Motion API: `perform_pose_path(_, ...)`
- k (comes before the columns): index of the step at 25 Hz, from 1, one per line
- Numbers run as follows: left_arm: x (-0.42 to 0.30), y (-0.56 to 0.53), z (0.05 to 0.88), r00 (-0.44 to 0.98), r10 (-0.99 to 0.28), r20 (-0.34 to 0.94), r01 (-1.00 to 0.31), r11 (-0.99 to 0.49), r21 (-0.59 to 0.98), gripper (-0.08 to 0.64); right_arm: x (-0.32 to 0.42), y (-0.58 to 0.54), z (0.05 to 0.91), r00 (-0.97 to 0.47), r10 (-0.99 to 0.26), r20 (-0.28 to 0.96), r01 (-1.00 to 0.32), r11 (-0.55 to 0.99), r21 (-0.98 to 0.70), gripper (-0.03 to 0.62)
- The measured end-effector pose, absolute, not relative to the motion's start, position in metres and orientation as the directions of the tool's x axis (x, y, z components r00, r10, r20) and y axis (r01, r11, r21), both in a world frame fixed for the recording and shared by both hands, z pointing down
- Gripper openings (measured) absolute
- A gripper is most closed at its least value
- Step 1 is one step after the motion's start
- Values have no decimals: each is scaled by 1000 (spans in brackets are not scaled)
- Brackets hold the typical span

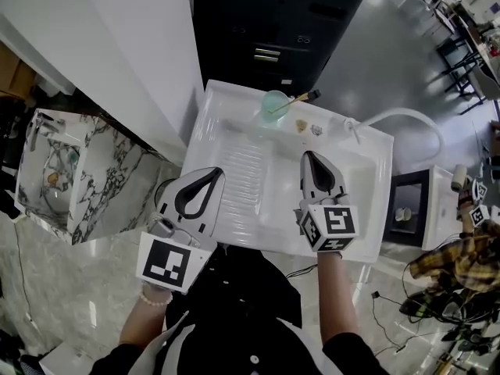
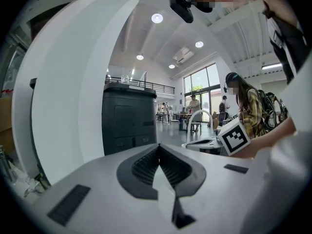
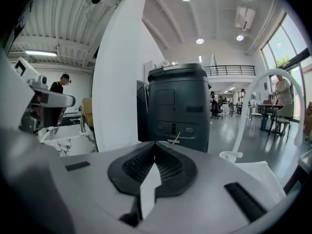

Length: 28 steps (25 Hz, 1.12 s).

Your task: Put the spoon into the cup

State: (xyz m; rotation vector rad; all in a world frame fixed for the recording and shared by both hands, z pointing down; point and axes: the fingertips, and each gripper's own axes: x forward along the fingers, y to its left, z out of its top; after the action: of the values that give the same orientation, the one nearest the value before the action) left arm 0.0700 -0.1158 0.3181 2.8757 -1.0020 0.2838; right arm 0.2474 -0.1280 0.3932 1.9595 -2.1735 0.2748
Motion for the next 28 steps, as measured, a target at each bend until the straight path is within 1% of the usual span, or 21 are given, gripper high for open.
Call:
perform_pose_path(4,70,-115,313,775,-602,191,-617,-787,18,2,243,-110,377,-87,-964,252,-994,100,37,2)
perform_pose_path(9,71,-118,304,777,-604,177,-613,-790,-3,2,243,-91,357,-65,-975,211,-996,75,39,2)
perform_pose_path(15,74,-117,297,787,-594,167,-598,-801,-31,2,236,-74,344,-50,-980,191,-997,62,54,2)
perform_pose_path(28,75,-122,301,792,-588,166,-594,-805,-17,2,217,-73,341,-72,-979,189,-995,83,53,2)
